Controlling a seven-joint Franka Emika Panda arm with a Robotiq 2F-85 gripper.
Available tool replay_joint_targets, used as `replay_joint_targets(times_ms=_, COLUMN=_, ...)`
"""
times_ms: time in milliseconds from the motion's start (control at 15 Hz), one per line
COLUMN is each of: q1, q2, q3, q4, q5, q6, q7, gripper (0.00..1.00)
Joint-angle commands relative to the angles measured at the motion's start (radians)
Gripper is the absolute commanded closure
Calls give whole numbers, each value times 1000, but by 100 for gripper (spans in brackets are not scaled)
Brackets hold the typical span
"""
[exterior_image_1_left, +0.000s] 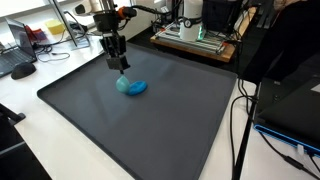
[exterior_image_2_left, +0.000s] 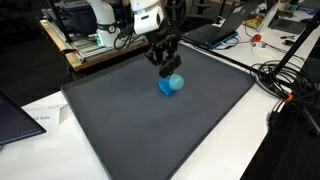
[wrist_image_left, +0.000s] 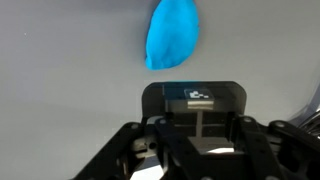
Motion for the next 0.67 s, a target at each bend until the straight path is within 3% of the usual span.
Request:
replay_joint_targets(times_ms=0, q1=-17, q2=-4, q3=17, q4=-3, q5=-9, q6=1, q7=8, gripper=53)
replay_joint_targets(times_ms=200, q1=-18, q2=-5, q3=12, q4=-4, q5=-9, q6=1, q7=8, gripper=53)
replay_joint_targets(times_ms=267, q1=-18, q2=-5, q3=11, q4=-5, q5=-9, q6=1, q7=8, gripper=78)
replay_joint_targets(times_ms=600, q1=15, q2=-41, q3=-7, q4=-49, q5=-120, q6=70, q7=95, gripper=78)
